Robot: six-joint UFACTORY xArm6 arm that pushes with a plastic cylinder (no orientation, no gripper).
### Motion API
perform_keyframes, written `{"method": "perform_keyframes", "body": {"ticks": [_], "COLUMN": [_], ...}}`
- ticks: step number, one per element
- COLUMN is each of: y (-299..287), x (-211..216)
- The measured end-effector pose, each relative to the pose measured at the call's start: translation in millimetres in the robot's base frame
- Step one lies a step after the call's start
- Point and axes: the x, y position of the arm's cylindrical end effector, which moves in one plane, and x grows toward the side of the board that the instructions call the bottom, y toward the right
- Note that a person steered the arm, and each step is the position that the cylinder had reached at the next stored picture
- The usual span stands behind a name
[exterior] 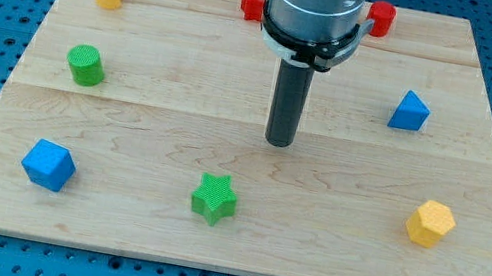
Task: Push the green star into the yellow hexagon
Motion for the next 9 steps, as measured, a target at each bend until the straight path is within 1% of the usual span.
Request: {"method": "perform_keyframes", "body": {"ticks": [4,5,6,7,8,9], "y": [2.7,28.2,83.3,22.5,29.7,29.8], "x": [-5.7,-7.3,7.9,52.9,52.3,16.3]}}
